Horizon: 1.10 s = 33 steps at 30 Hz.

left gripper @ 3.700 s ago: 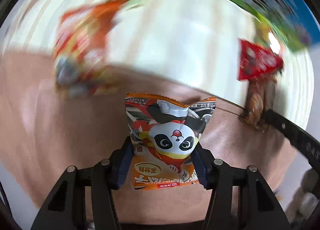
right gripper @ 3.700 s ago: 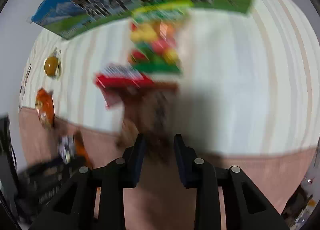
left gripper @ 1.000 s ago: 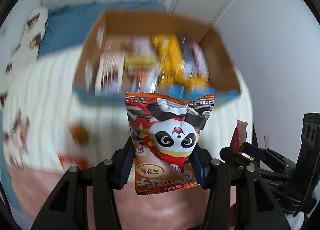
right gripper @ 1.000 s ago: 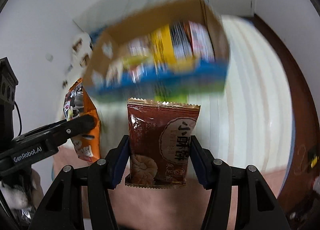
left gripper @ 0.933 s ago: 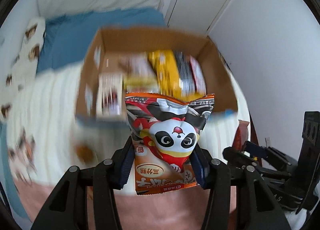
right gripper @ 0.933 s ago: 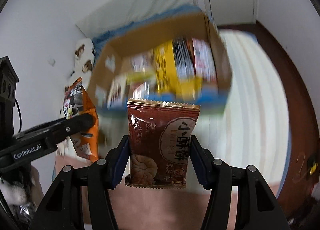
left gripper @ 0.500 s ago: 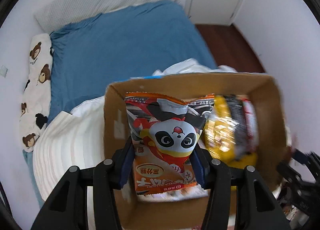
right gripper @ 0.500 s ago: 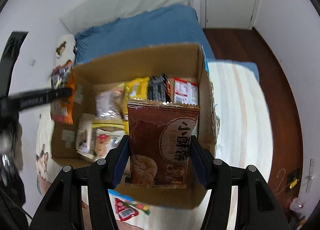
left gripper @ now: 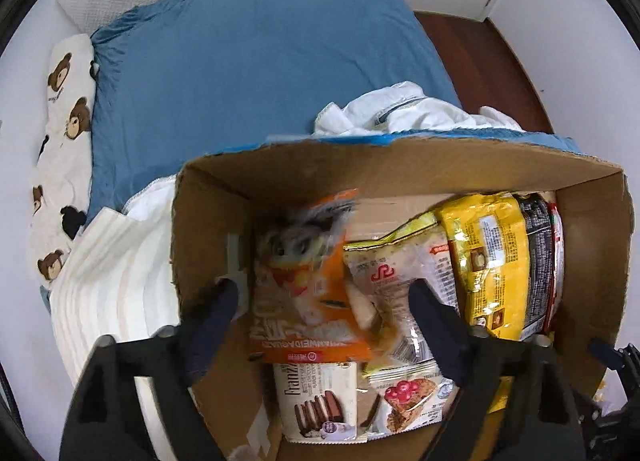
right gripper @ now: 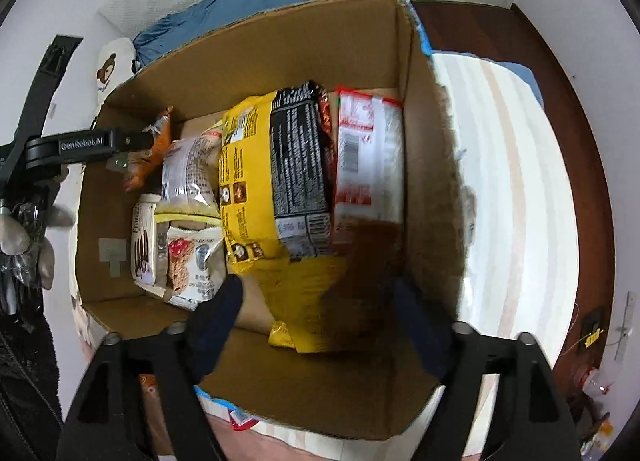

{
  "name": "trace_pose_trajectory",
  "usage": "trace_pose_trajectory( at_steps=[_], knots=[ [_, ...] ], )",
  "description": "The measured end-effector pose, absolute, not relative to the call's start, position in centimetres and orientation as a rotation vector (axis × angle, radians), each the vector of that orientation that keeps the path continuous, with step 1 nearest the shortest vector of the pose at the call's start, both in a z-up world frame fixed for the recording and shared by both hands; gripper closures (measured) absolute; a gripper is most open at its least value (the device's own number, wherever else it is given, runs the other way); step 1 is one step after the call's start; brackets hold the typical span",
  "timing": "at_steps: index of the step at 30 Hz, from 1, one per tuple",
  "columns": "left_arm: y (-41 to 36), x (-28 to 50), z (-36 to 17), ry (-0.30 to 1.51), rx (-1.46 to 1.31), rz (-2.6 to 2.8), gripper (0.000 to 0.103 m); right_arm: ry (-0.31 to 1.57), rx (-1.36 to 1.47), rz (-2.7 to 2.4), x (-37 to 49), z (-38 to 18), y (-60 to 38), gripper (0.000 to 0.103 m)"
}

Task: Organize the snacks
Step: 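Lower the panda bag into the box with left tool while right drops brown packet in, then lift both open tools away from the box toward the bed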

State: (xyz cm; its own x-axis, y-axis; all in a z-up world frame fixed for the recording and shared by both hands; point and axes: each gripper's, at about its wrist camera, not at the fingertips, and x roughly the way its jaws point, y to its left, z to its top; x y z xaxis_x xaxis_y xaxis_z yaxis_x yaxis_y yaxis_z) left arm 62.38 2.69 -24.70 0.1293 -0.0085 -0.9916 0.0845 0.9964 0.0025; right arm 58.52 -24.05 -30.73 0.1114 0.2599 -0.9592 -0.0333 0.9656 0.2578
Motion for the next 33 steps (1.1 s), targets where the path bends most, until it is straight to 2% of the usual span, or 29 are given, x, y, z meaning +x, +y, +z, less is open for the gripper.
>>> trace_pose_trajectory(
  at_steps=[2,5,22,33],
  knots=[
    [2.4,62.3,-24.4,1.428,0.058,-0.069,0.010,1.445,0.164,0.220,58.4,-30.3,-23.5,0.010],
    [2.3,61.9,-23.6,1.411,0.031,-0.078,0.010,1.439,0.142,0.209,58.3,-30.1,-22.9,0.006],
    [2.0,52.3,-18.9,1.220,-0.068,-0.101,0.010,1.319,0.134,0.115,55.5,-27.4,-22.6,0.006],
    [1.7,45.9,-16.3,1.109,-0.045,-0.094,0.010,1.157,0.075,0.111,50.5,-23.2,-20.7,0.006]
  ],
)
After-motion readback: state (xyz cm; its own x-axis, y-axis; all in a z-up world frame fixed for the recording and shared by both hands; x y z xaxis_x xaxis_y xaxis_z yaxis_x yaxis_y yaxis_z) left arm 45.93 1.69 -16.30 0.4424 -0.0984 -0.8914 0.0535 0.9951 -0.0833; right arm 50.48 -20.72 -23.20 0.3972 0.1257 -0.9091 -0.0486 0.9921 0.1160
